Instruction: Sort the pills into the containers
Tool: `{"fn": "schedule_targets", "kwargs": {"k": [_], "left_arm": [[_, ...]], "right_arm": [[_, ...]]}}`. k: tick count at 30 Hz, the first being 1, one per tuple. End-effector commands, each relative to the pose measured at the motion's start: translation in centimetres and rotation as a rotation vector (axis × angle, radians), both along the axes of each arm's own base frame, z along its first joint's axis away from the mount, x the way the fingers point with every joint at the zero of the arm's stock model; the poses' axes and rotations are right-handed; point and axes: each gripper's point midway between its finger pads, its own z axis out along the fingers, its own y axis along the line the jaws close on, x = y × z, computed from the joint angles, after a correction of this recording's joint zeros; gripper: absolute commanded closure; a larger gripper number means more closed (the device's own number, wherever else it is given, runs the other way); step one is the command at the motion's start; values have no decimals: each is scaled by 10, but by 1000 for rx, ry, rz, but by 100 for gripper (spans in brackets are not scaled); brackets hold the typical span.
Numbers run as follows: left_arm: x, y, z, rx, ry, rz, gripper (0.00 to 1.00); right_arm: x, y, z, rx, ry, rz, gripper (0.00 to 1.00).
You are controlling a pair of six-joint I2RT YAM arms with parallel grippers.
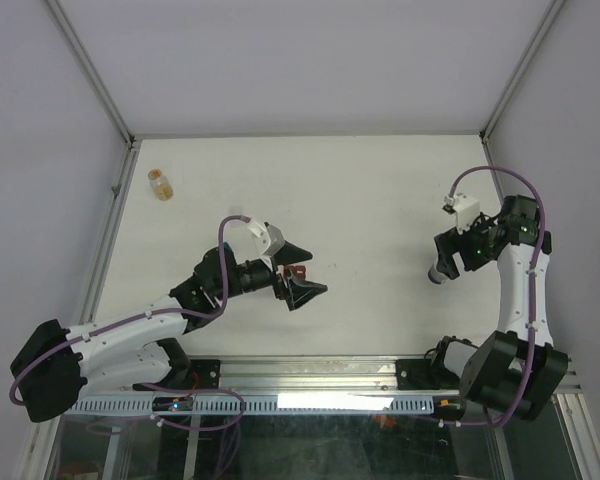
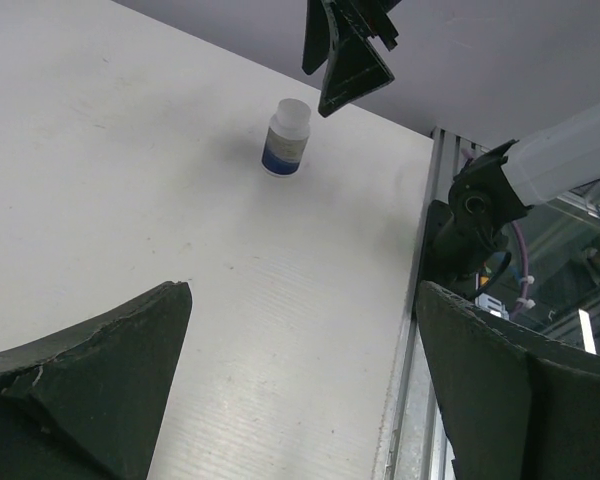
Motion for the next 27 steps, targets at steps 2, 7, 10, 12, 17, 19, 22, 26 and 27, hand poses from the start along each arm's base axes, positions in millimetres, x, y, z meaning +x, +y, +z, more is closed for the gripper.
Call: {"fn": "schedule_targets", "kwargs": {"k": [2, 7, 10, 12, 17, 19, 22, 26, 27], "left_arm": [[9, 11, 8, -24, -67, 75, 1], [13, 15, -8, 17, -43, 113, 1], [22, 23, -33, 101, -24, 169, 1], [26, 28, -55, 181, -32, 192, 2], [26, 39, -89, 262, -38, 209, 2], [31, 46, -88, 227, 13, 277, 2], [44, 62, -84, 186, 161, 420, 2], [60, 88, -89, 109, 396, 538, 13], [64, 97, -92, 82, 455, 563, 17]], "right_arm": [[13, -3, -2, -1, -34, 25, 15], [18, 2, -3, 14, -36, 48, 17], [19, 20, 7, 39, -70, 121, 18], [21, 40, 15, 61, -101, 197, 18], [6, 125, 35, 207, -258, 643, 16], [-8, 160, 39, 271, -378, 898, 16], [-13, 215, 41, 349, -478, 1127, 15], [-1, 269, 21, 295, -451, 1250, 17], [3, 279, 16, 294, -431, 1254, 18]]}}
